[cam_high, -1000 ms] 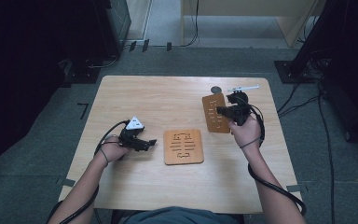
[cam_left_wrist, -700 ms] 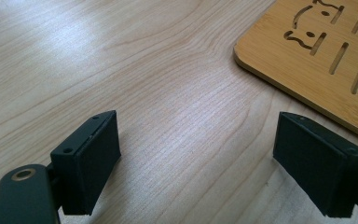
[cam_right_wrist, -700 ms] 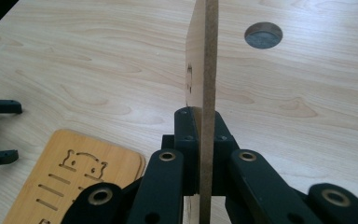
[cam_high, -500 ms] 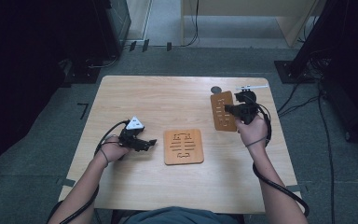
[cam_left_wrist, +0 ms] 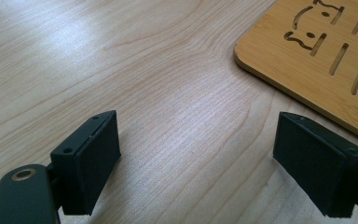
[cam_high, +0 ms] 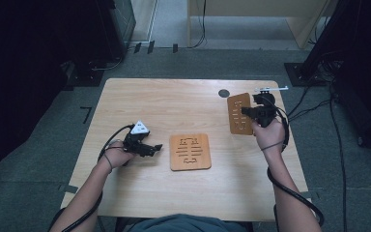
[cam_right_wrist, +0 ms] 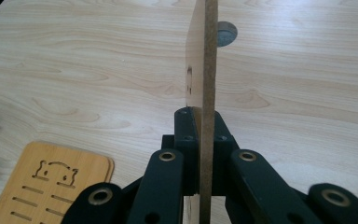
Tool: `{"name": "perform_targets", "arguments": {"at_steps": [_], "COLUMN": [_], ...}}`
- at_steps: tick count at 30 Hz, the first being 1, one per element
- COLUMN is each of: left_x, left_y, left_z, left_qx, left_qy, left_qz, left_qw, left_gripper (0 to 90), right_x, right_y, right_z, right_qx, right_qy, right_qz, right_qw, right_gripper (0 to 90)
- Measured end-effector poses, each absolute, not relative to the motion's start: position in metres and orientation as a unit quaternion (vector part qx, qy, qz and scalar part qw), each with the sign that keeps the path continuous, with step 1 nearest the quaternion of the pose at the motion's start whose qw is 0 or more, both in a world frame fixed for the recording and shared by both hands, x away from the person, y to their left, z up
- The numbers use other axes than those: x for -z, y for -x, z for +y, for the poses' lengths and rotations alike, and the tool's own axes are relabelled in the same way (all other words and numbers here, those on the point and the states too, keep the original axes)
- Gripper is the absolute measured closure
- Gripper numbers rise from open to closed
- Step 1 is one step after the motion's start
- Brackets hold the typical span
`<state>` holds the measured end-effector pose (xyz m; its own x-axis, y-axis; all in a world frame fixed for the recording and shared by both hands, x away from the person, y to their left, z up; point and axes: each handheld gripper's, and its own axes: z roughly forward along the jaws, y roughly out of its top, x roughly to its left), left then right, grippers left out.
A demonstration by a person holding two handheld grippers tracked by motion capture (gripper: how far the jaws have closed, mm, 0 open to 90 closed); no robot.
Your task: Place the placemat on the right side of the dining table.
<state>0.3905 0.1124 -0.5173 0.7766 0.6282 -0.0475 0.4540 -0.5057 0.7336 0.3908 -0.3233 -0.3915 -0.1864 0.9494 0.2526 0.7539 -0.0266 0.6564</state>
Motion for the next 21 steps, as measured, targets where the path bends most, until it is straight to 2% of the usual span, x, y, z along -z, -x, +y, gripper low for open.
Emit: {"name": "perform_targets", "arguments": {"at_steps": [21], "left_x": [0.517], "left_y": [-0.390], "left_z": [0.112], "left_qx": [-0.113], "left_qy": [-0.860], "left_qz": [0.316], "left_qw": [0.385], "left_gripper": [13.7], "right_x": [0.387], "right_y": [-0.387], "right_z": [-0.354], "right_qx": [-0.340], "right_qy": [-0.656], "right_qz": [0.658], "right_qw": [0.144], "right_gripper": [87.6]}}
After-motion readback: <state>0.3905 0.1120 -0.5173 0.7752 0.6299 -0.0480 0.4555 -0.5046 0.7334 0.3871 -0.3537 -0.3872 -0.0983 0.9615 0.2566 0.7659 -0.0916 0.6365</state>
